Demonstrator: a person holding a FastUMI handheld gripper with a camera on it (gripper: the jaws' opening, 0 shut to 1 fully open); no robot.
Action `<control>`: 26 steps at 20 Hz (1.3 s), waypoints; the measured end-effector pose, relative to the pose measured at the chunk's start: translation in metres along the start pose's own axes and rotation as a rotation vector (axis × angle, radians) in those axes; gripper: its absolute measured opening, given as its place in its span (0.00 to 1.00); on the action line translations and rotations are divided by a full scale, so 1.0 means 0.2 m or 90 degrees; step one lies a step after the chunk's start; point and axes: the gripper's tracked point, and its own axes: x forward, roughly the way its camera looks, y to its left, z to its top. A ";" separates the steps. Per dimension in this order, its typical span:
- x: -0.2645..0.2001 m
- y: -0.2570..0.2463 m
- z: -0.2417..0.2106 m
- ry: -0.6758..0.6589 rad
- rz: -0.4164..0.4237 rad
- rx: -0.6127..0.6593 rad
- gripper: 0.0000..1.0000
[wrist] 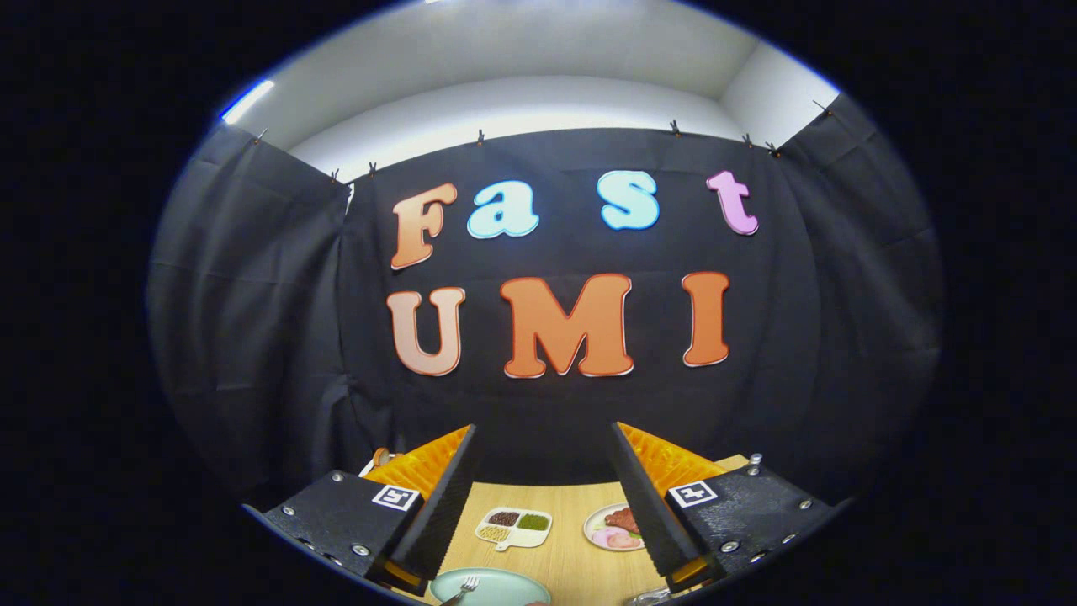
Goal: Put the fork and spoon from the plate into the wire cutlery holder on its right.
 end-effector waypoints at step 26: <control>-0.22 0.55 -1.91 0.837 0.043 -0.051 0.83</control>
